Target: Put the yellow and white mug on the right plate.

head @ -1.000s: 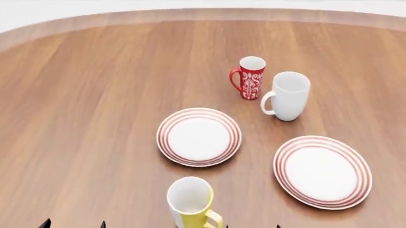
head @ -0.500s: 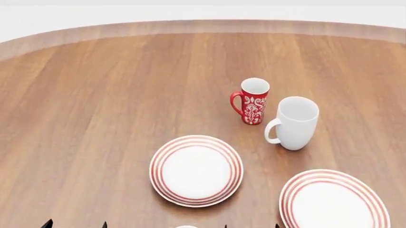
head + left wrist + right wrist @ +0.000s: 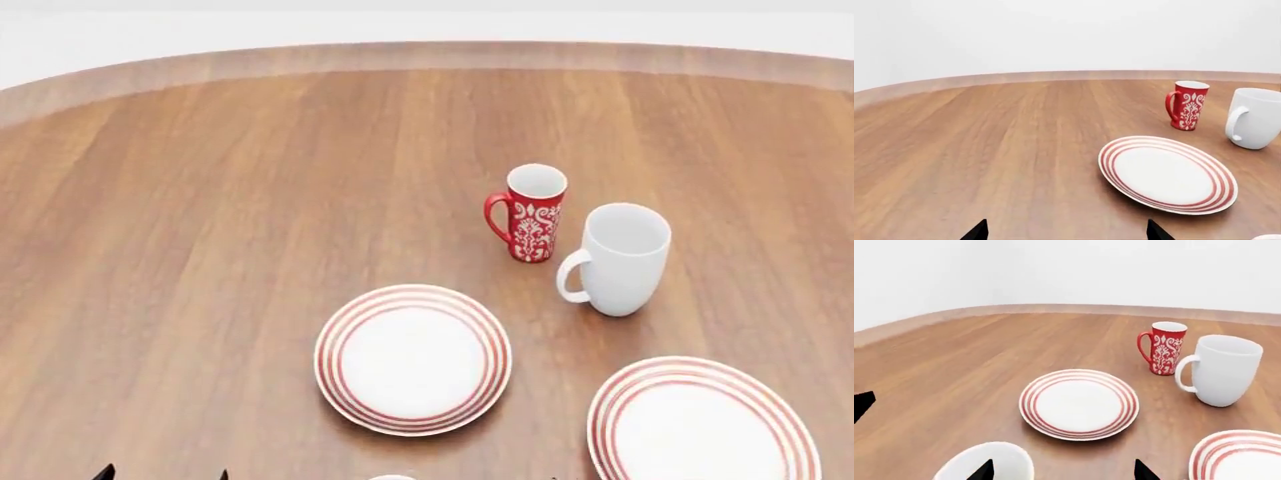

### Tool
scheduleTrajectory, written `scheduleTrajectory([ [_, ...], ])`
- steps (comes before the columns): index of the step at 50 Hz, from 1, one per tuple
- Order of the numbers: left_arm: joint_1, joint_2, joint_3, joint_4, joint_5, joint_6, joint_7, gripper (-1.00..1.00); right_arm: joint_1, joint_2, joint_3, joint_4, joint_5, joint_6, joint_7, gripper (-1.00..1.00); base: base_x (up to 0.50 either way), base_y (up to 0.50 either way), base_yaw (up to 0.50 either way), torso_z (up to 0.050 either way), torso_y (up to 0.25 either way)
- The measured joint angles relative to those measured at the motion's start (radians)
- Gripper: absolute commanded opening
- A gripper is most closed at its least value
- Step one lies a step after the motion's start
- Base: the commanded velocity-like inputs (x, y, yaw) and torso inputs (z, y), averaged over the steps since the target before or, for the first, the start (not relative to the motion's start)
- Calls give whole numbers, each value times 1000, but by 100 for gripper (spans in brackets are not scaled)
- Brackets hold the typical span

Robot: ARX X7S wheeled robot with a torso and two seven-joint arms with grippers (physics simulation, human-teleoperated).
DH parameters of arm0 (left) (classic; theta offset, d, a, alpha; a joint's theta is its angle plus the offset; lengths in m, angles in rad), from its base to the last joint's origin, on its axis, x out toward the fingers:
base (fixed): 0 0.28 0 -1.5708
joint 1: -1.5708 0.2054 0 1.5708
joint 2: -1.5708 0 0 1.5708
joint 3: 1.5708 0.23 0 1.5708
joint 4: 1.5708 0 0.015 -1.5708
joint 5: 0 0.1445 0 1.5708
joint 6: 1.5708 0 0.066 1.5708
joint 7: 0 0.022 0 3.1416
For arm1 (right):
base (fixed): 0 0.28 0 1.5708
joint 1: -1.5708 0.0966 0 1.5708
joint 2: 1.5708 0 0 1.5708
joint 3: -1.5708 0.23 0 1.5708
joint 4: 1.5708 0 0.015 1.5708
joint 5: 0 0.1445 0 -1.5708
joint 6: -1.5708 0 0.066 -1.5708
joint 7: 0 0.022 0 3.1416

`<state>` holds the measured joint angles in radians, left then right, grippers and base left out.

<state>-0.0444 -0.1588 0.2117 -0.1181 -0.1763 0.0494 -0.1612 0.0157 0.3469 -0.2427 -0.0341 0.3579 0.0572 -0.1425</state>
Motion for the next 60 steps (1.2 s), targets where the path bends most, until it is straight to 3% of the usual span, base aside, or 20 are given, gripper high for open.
scheduleTrajectory([
  [10, -3, -4, 7, -5, -5, 2, -4, 100, -17, 92, -70, -10, 29, -14, -192, 100, 0, 0, 0, 0, 0],
  [21, -4, -9, 15, -8, -10, 4, -7, 100, -31, 136, -123, -2, 28, -27, -298, 100, 0, 0, 0, 0, 0],
  [60, -13, -21, 41, -29, -24, 14, -18, 100, 60, 133, -115, 159, 48, 3, -327, 100, 0, 0, 0, 0, 0],
])
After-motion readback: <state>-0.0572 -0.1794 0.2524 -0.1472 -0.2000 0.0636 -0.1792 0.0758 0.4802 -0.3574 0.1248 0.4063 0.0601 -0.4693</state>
